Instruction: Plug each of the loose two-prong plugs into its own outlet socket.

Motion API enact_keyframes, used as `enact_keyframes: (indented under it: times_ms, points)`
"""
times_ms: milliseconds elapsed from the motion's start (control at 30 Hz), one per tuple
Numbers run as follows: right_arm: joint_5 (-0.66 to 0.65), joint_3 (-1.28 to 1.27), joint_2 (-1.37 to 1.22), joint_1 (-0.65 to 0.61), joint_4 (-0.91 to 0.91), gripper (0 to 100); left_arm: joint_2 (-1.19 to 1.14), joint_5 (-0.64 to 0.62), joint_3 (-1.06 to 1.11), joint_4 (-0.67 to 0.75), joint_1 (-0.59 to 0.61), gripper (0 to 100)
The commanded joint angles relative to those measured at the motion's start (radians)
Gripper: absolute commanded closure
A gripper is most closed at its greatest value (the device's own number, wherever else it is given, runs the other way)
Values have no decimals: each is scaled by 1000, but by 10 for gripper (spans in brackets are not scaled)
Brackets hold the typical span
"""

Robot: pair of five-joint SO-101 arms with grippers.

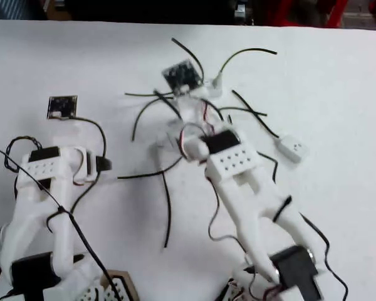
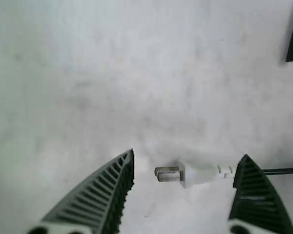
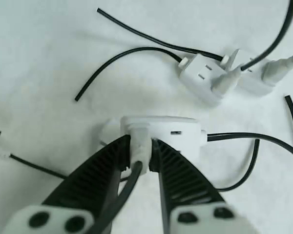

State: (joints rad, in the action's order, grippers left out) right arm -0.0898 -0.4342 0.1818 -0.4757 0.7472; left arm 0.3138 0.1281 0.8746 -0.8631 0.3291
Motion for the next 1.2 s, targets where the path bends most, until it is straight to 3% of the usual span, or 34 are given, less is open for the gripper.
enact_keyframes:
  times_ms: [0, 133, 367, 533, 700, 900, 1033, 1167]
  points:
    - [48, 186, -120, 13, -12, 941, 44, 9, -5, 14, 10, 680]
    - [58, 298, -257, 45, 24, 811, 42, 9, -5, 14, 10, 680]
    - [51, 414, -139, 186, 300, 854, 42, 9, -3, 14, 10, 680]
    - [-146, 408, -61, 386, 469, 854, 42, 9, -3, 14, 10, 680]
    - [-310, 379, -85, 558, 518, 854, 42, 9, -3, 14, 8, 680]
    - [-508, 322, -214, 662, 515, 800, 42, 9, -3, 14, 8, 680]
    - [-592, 341, -325, 699, 515, 717, 42, 6, -3, 14, 8, 680]
    - [-620, 414, -426, 705, 515, 714, 42, 5, -3, 14, 8, 680]
